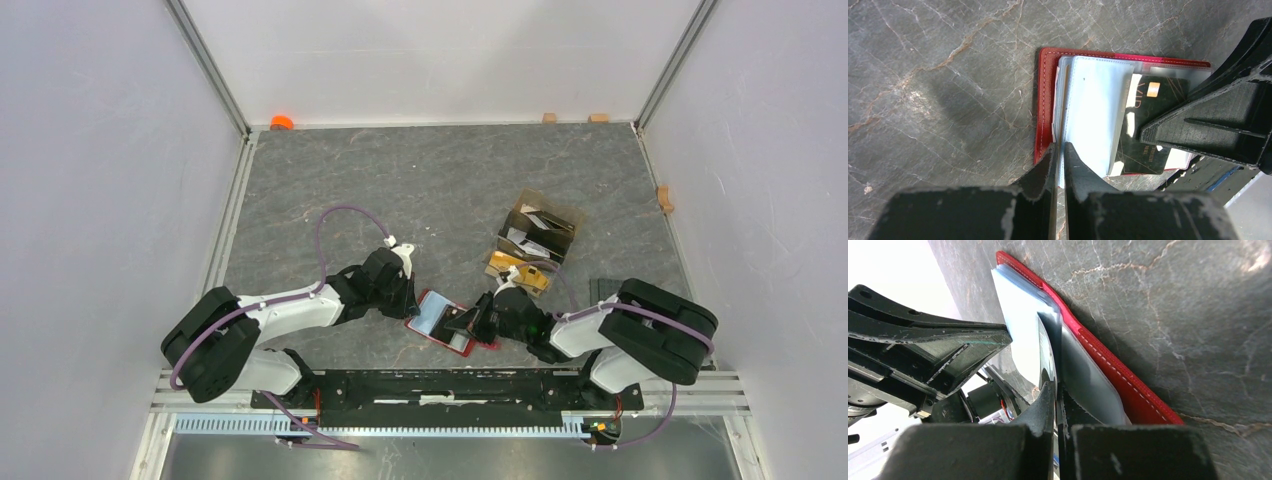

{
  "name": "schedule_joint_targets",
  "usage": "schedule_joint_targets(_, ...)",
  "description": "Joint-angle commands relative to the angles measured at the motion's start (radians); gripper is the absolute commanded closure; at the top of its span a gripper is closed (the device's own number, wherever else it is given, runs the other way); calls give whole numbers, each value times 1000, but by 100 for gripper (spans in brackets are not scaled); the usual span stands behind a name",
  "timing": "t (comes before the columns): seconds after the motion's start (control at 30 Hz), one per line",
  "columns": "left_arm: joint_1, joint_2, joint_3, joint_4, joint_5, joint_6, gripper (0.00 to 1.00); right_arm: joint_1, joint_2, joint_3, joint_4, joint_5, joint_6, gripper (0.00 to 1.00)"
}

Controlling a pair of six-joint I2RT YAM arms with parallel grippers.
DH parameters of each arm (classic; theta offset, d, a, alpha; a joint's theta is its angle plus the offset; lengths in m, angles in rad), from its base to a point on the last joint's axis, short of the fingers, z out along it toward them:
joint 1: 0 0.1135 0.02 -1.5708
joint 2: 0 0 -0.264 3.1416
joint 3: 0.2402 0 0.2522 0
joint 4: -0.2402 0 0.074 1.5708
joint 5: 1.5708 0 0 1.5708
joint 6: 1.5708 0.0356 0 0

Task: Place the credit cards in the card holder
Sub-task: Insert the credit card into the card holder.

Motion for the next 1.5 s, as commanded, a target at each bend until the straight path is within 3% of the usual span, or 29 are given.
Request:
schedule_joint_targets(0.0,-5,25,-10,-71,-74,28,88,-16,-15,-13,-252,150,-51,100)
schedule_joint_targets(0.47,-6,31,-7,-67,-64,32,89,-16,80,20,-180,55,-60,100)
schedule_joint_targets(0.87,-6,4,-25,-58,-24,14,90,-14,137,161,-255,110,-156,100)
schedule_joint_targets(1.13,-6,-39,-66,-26,12,-43,90,-10,59,206,-398,187,-237,82)
schedule_joint_targets(1.47,-4,-87,-21,-70,13,-62,86,10,-40,228,-546,252,-289,69)
